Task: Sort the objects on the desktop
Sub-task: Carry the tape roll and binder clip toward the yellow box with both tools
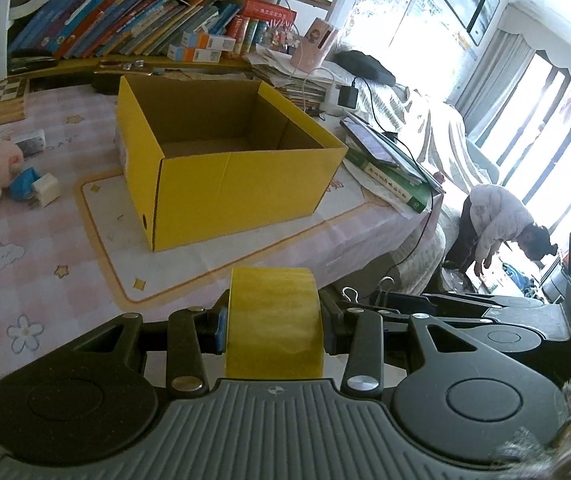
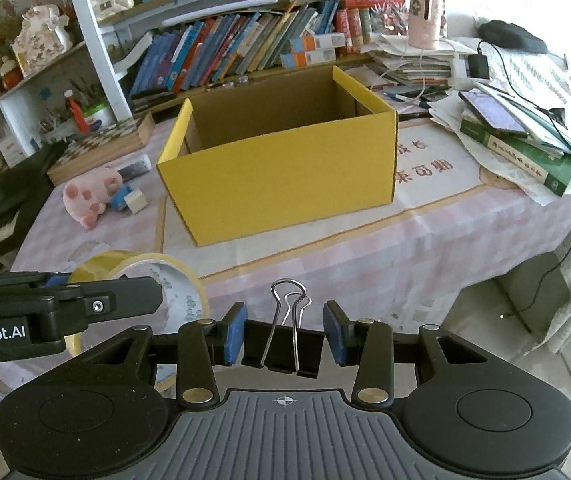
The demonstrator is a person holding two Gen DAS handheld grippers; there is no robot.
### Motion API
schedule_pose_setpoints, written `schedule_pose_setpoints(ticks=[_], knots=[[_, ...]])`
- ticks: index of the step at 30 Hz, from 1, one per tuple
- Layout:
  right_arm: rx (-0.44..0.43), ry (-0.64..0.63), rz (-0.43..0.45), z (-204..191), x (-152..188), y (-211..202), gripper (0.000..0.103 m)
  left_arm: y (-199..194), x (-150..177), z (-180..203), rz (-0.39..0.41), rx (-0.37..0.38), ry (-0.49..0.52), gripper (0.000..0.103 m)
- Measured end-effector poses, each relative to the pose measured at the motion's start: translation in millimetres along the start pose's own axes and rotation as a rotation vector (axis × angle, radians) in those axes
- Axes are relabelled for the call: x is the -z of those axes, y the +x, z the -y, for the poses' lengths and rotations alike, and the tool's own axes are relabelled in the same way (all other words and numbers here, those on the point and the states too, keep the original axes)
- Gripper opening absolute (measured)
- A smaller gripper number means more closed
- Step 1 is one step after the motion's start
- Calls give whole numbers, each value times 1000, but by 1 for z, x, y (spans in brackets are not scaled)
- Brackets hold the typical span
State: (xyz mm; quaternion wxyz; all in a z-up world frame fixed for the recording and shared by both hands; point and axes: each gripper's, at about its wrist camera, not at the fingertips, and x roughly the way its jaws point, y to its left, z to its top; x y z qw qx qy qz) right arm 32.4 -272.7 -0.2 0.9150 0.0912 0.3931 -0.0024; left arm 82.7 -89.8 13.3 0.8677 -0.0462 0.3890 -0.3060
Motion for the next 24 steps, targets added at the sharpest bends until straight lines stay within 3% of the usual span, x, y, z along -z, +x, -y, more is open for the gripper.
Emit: schedule_pose_setpoints(ticks=[24], knots=[[-100, -87, 25, 35, -66, 35, 41, 40, -59, 28, 74, -64, 36, 38]])
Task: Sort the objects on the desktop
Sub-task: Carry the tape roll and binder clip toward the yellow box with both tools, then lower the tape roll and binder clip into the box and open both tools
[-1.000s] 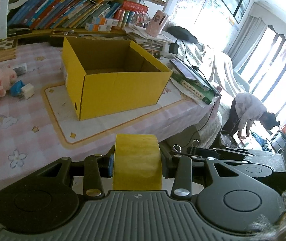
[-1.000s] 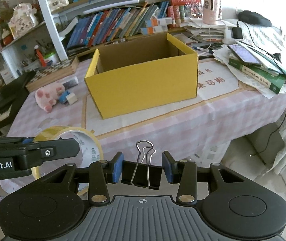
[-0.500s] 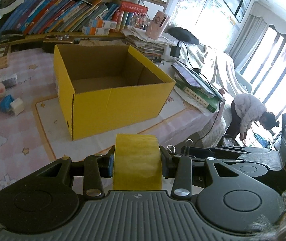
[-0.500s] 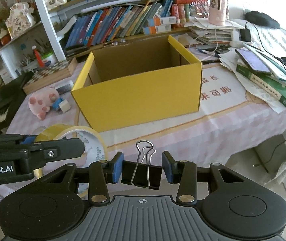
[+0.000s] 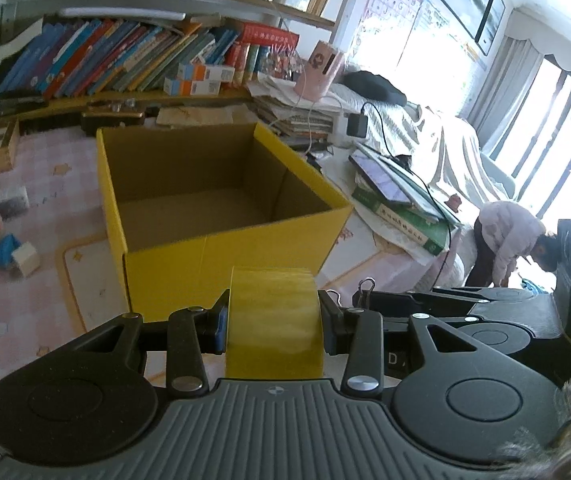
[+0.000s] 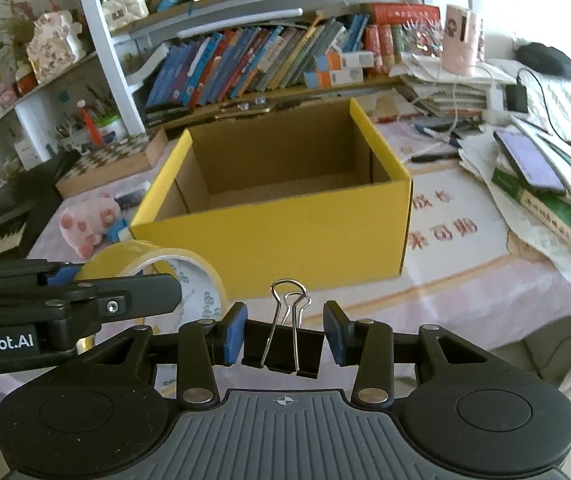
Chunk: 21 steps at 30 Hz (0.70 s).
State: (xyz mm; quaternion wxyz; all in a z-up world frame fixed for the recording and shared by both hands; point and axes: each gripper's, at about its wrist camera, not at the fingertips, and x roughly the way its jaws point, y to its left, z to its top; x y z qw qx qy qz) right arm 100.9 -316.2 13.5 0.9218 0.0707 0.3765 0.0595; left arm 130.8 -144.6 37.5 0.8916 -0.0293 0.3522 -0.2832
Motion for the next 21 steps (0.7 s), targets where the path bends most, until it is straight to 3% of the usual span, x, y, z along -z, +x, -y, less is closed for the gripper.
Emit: schedule_pose_setpoints(ticks=[14, 21], knots=[[-96, -142, 88, 20, -65, 22, 41, 18, -61, 6, 122, -73, 36, 38], [-109, -313, 75, 22, -99, 64, 41, 48, -90, -10, 109, -136, 54, 38]])
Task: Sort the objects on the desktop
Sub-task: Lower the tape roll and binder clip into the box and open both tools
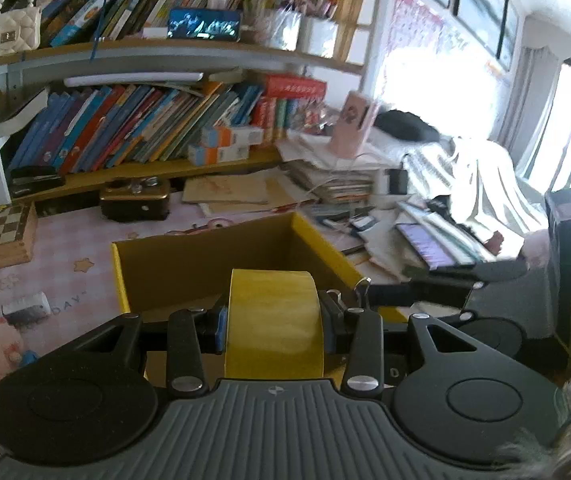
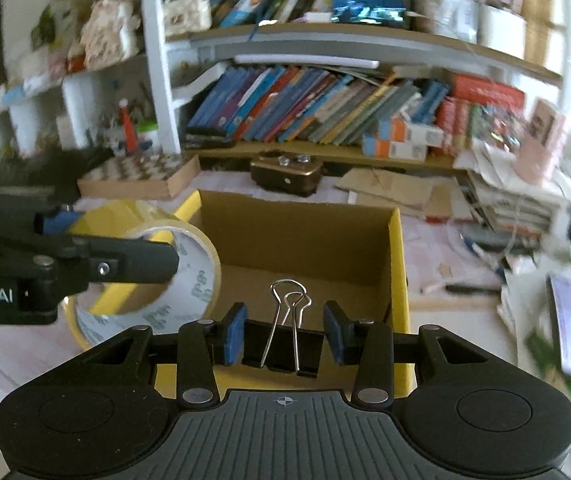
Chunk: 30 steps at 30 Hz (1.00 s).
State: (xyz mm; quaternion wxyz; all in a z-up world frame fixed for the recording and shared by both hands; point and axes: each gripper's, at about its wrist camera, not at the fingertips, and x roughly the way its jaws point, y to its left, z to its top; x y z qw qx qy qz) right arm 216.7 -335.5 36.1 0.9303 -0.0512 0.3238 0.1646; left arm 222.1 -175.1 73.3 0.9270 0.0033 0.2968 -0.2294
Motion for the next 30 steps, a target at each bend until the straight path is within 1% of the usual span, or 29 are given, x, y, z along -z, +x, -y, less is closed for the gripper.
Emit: schedule_pose_setpoints(ticks=[7, 10, 13, 15, 18, 20, 23, 25, 28, 30], knots=[[-29, -212, -66, 8, -22, 54, 41, 55, -15, -14, -100, -41, 52, 38], [-47, -351, -111, 4, -27, 80, 41, 84, -20, -16, -158, -60, 107, 38], [-69, -518, -164, -4, -28, 104, 41, 110, -22, -18, -216, -72, 157, 38], [-85, -634, -198, -11, -24, 118, 41, 125, -23, -20, -251, -79, 175, 38], [-100, -762, -247, -17, -20, 137, 41, 145, -21, -24, -298, -94, 194, 38], [-111, -815, -278, -19, -18, 149, 41, 154, -18, -23, -326, -100, 216, 38], [-126, -851, -314, -20, -17, 162, 41, 164, -13, -24, -368, -96, 235, 38], [-136, -869, -337, -21, -17, 168, 41, 168, -10, -27, -391, -94, 226, 38], [-156, -878, -364, -21, -17, 174, 41, 171, -11, -30, -402, -85, 210, 38], [-171, -894, -365, -21, -17, 174, 41, 174, -9, -32, -426, -79, 199, 38]])
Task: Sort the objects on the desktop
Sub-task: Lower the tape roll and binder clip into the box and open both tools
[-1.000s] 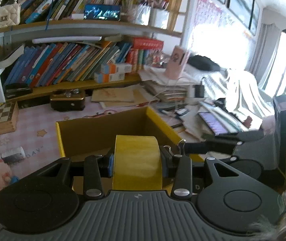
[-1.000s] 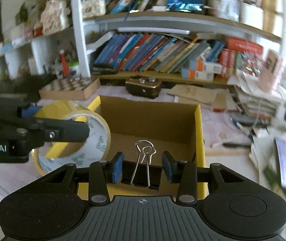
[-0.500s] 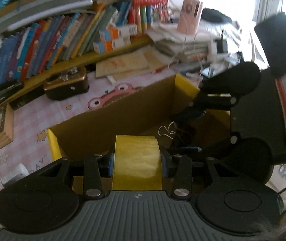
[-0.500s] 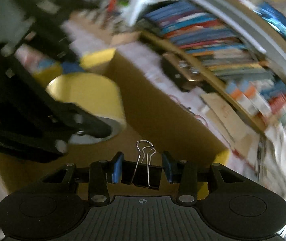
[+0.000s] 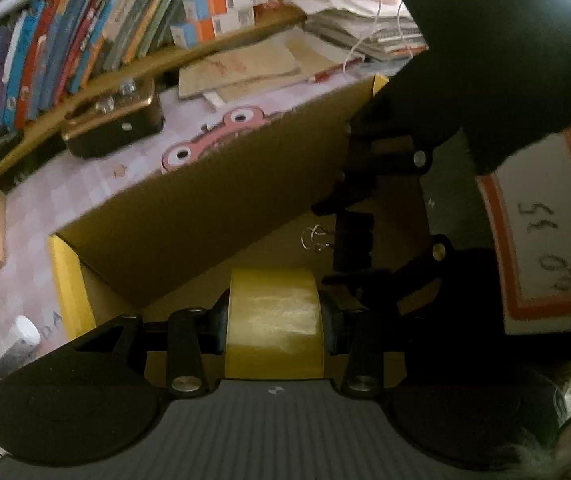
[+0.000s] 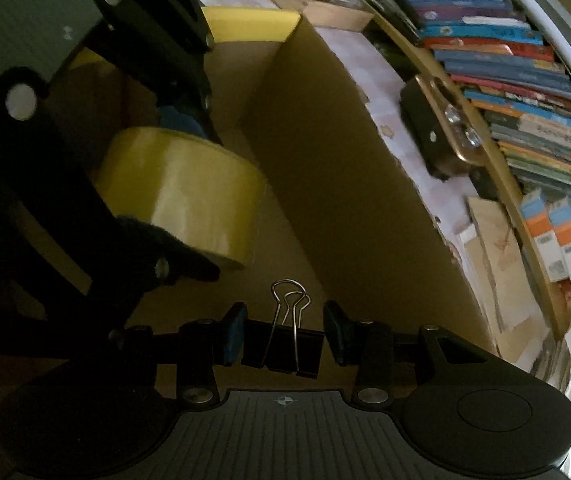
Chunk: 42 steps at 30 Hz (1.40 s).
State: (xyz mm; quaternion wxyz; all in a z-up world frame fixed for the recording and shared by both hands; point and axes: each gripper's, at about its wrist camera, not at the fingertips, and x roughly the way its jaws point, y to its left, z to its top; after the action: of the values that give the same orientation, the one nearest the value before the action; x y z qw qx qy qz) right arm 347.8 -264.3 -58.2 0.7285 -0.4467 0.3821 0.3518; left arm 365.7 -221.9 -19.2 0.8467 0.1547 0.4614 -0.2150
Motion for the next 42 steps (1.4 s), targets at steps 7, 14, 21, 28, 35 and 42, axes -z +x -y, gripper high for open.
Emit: schedule_pose_setpoints(ticks=[7, 14, 21, 28, 35, 42], knots=[[-45, -51, -9, -5, -3, 3, 41, 3, 0, -2, -10, 11, -18, 38], [-50, -53, -4, -6, -2, 1, 42, 2, 0, -3, -4, -1, -20, 40], [-32, -36, 18, -3, -1, -2, 44, -5, 1, -4, 35, -37, -30, 55], [-6, 22, 82, 10, 1, -20, 51, -29, 3, -5, 105, -52, -51, 69], [32, 196, 197, 25, 10, -57, 51, -69, 4, -4, 215, -60, -72, 79], [96, 399, 330, 33, 25, -107, 54, -117, 17, 2, 345, -79, -126, 86]])
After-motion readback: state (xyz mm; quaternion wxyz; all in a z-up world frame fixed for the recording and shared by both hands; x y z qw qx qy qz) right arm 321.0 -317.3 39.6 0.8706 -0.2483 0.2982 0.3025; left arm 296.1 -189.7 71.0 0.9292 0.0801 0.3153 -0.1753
